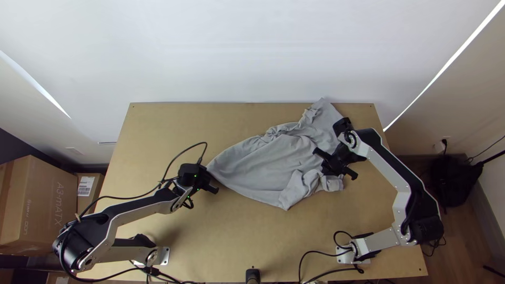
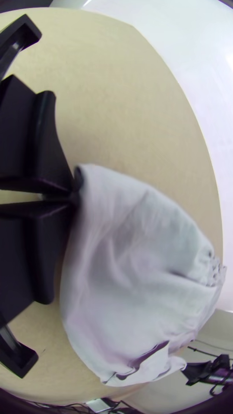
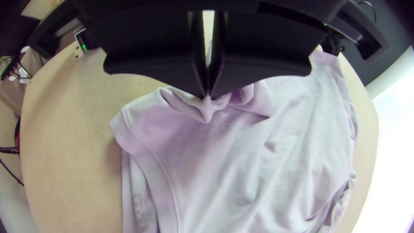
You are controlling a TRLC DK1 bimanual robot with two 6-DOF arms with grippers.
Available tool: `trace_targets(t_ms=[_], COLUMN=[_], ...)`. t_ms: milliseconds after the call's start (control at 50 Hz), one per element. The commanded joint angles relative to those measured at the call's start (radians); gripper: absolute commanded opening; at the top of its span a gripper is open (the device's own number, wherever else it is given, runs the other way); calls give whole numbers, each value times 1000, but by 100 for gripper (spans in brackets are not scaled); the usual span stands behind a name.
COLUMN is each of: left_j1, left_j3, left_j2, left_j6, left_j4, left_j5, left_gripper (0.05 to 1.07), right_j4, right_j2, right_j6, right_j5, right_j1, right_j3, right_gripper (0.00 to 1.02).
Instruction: Fold the t-shirt
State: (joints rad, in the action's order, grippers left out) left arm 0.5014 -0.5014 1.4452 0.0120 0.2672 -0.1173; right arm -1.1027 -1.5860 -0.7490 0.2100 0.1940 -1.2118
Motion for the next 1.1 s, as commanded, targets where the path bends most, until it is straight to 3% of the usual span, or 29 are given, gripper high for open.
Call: trace_targets(t_ms=[0, 80, 360, 460, 540, 660, 760, 1080], left_j1=[-52, -81, -89, -95, -107, -161, -238, -374], left_j3=[-19, -52, -229, -273, -316, -413, -517, -832], left_j2=[-88, -149, -287, -312, -330, -324, -296, -184], left_j6=[17, 19, 31, 37, 39, 42, 57, 57], left_j4=[-42, -126, -477, -516, -566, -672, -770, -944], left_j5=[-5, 1, 27, 27, 27, 47, 127, 248], left_gripper=[8, 8, 8, 8, 8, 8, 8, 8], right_j4=[21, 23, 38, 112, 121, 115, 98, 99], right_j2=[58, 67, 159, 207, 221, 225, 216, 121], right_j6=[43, 51, 166, 306, 361, 359, 352, 349], right_j5=[20, 54, 54, 14, -11, -6, 35, 32], right_j1=[-28, -56, -87, -85, -79, -99, -113, -133], right_j3=[20, 15, -17, -57, -103, -155, -212, -517], right_gripper=[2, 2, 2, 2, 2, 2, 2, 2])
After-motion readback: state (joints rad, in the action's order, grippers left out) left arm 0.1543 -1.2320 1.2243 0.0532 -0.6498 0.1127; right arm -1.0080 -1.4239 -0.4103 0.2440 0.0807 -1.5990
